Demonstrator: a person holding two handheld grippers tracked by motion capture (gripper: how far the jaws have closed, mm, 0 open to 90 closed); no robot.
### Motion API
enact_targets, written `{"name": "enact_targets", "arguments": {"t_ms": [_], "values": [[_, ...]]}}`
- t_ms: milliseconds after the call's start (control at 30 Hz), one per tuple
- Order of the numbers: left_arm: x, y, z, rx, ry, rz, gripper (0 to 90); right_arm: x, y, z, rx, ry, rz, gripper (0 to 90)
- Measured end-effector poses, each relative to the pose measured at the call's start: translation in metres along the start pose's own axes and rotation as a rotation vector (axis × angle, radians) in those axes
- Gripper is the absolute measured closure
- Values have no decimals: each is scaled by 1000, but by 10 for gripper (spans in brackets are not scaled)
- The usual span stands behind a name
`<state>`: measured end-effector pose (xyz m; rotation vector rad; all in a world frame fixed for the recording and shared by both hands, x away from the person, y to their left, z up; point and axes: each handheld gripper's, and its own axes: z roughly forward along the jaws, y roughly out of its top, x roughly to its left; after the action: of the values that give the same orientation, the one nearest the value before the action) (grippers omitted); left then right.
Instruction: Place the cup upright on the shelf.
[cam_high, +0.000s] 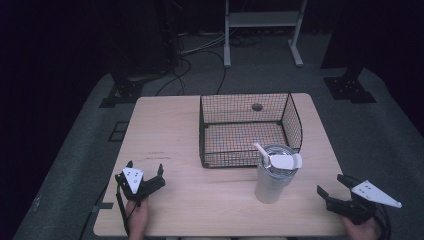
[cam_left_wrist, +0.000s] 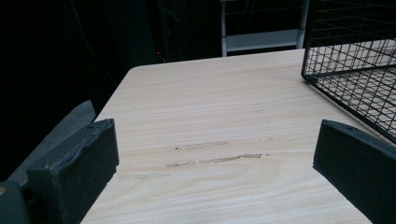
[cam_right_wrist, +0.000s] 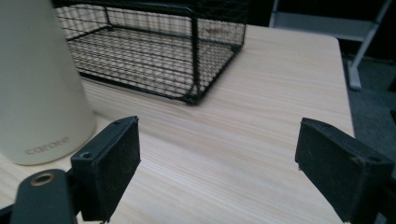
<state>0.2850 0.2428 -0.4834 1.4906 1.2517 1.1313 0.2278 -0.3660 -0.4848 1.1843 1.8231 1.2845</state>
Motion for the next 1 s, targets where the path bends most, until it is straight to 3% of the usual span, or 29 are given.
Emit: {"name": "enact_targets", "arguments": {"t_ms": [167,333,367,467,533,667,800,1000], "values": [[1,-1,-2,-11,8,-13,0,10,4,1,-2,61,-27,132],[0,-1,-3,-10,7,-5,0,32,14,2,-6,153,-82,132],[0,-1,-3,-10,7,-5,0,32,14,2,-6,153,-82,132],[0,-1,-4,-13,11,-6,0,48,20,3,-17,226,-89,132],[0,-1,-4,-13,10,-5,0,52,21,3,-22,239,-94,132],[-1,-1,-4,-11,11,-2,0,70,29,10,-19,308,-89,132],[-1,-1,-4,-11,8,4,0,79,36,17,-27,337,-88,131],[-1,-1,-4,-14,5,-4,0,88,43,35,-35,337,-91,131]]}}
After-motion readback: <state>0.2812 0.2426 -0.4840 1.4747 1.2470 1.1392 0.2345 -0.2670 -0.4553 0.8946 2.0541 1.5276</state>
